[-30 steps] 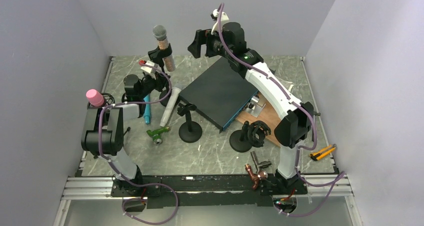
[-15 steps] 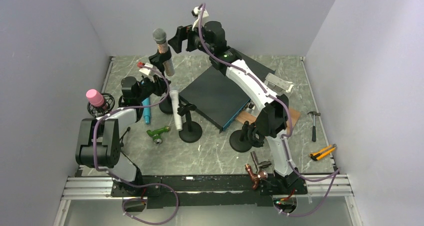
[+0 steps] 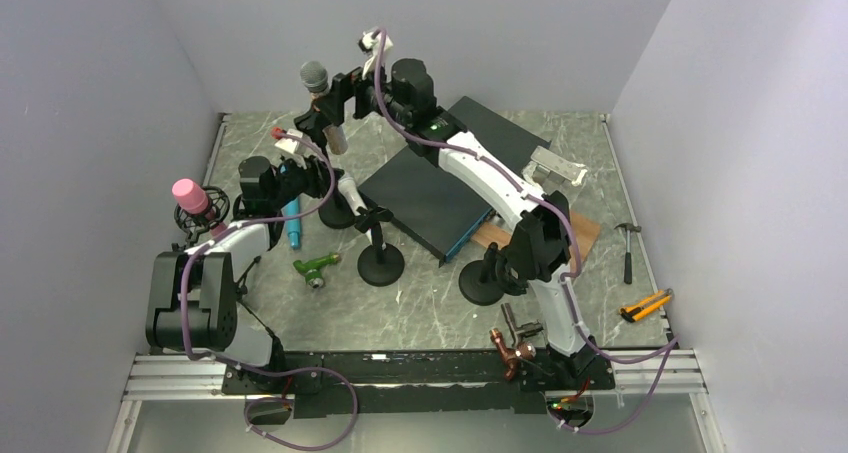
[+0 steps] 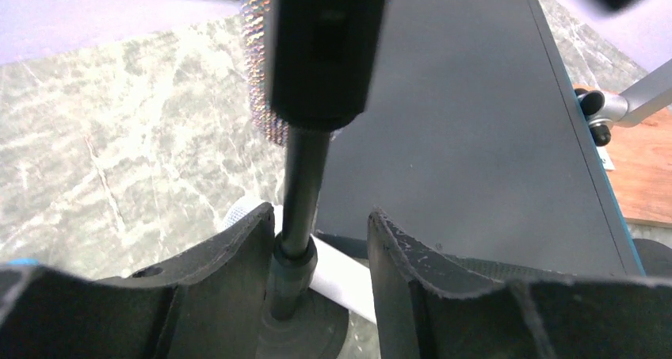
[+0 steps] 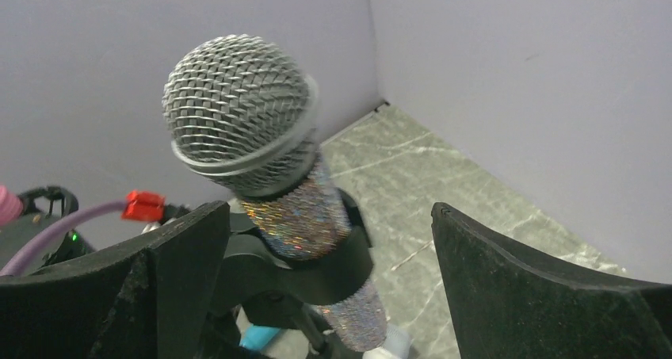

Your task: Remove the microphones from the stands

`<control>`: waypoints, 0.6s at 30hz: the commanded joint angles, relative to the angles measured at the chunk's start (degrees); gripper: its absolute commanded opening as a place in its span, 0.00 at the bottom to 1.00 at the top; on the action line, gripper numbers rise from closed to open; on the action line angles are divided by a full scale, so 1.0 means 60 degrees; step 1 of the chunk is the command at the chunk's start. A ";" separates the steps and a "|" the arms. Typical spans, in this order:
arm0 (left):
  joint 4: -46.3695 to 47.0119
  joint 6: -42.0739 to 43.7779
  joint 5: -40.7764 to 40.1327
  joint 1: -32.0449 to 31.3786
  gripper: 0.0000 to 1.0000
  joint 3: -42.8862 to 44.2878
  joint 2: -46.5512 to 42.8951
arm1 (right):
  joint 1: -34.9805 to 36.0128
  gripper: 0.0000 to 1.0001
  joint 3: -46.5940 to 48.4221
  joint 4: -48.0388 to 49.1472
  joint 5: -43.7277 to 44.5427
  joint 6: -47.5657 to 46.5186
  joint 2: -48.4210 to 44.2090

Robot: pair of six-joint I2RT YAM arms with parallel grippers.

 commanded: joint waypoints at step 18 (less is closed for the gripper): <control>-0.1843 -0.1674 -0.1205 0.0003 0.96 -0.0911 -0.2504 | 0.0585 0.89 0.0878 0.0556 0.0428 -0.0812 0.0096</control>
